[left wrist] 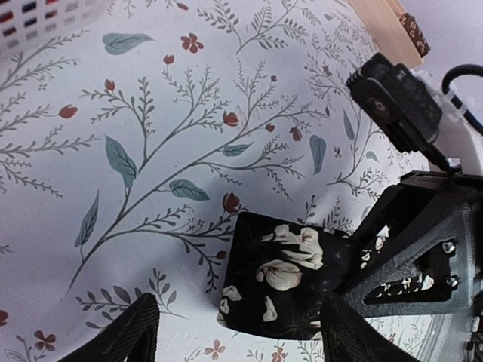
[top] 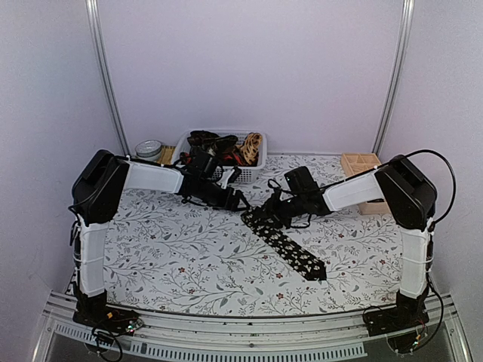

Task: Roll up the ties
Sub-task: Roll the tie at the center of the board.

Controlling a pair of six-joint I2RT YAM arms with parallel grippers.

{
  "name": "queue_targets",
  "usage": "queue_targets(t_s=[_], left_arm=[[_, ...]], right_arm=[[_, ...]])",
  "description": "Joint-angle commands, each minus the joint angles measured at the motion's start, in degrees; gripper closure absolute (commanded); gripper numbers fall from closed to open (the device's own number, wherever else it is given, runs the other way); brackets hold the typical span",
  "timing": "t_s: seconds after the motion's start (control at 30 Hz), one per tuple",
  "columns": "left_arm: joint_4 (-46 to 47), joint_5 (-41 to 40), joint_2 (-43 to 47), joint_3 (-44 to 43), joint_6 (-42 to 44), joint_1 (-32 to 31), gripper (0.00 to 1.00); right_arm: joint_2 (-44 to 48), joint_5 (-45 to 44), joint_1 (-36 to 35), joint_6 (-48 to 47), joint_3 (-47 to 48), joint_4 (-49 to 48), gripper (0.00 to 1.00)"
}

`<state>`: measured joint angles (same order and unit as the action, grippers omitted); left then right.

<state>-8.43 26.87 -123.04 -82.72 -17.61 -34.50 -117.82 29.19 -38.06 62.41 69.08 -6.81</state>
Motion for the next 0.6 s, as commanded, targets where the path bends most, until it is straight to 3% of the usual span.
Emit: queue_targets(t_s=[0.0,0.2,0.57], left_arm=[[1.2,3.7,-1.4,-1.6,0.2,0.3,0.27],[2.9,9.2,-3.0,-1.6,-0.6,1.1,0.26],[6.9,16.8,-5.9,0.5,-1.6,2.7,0.26]], right_arm=[[-4.9,0.4,-0.5,0.5,-0.2,-1.7,0.72],[-7.0,2.0,-0.5,2.4,-2.5,-7.9,0.74],[-10.2,2.6,-0.2,3.2,-2.7,-7.8,0.78]])
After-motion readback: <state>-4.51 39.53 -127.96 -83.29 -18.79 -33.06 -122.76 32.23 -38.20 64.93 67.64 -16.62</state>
